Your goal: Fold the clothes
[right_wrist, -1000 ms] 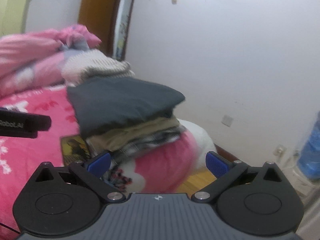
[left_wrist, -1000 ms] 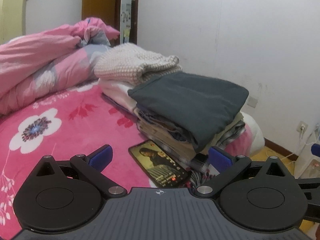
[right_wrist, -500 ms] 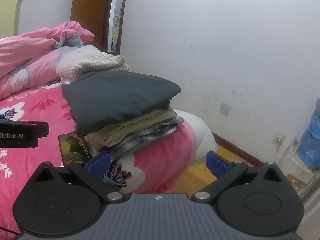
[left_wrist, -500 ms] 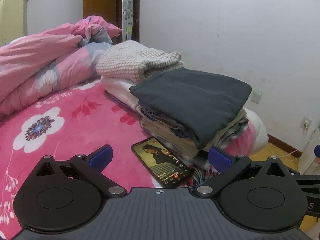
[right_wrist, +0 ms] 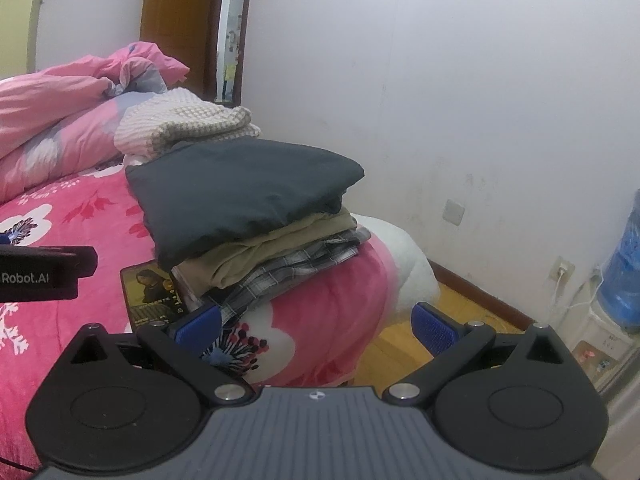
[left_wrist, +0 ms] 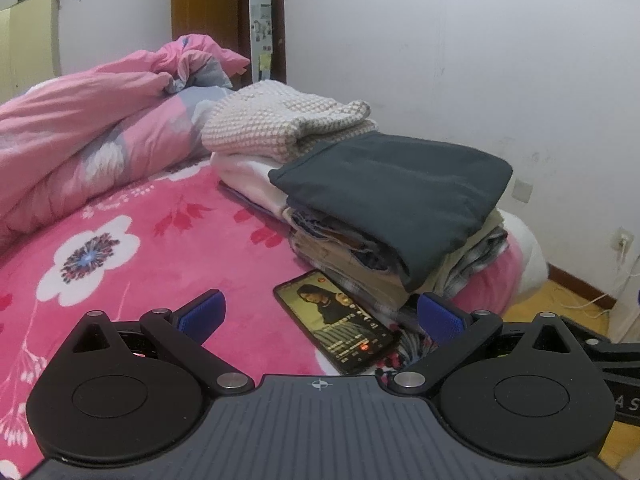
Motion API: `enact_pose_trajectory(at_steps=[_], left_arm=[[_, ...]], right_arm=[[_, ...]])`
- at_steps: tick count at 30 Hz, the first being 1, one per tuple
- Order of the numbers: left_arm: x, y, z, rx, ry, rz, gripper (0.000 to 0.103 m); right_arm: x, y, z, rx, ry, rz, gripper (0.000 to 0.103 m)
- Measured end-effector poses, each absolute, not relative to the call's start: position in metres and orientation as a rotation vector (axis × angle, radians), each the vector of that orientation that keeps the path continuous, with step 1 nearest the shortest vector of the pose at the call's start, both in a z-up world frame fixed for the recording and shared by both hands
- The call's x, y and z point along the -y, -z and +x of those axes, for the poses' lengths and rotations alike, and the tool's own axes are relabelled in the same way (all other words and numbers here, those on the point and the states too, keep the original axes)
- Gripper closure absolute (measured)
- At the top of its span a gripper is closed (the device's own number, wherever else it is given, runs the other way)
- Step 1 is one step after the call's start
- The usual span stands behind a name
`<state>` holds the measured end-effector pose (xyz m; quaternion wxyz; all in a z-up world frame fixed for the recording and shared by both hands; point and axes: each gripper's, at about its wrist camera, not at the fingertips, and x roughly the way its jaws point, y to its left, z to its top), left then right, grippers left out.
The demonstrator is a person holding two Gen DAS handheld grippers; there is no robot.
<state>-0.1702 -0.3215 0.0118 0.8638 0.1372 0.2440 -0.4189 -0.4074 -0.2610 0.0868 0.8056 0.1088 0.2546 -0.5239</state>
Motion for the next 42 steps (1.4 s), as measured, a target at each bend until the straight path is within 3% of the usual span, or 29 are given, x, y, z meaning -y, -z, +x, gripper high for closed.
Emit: enact_pose_trajectory(at_steps=[10,42], left_arm=[[0.325,-0.007,-0.169,-0.589,0.882,0.279,0.0],[0.332,0.001,-0.191,-0.578,0.946,0.282,0.0]], right_arm=[[0.259,-0.086,-0.407,-0.548,1.126,0.238,0.0],[0.268,-0.072,-0.422,-0.577,1.179,0.258,0.0]])
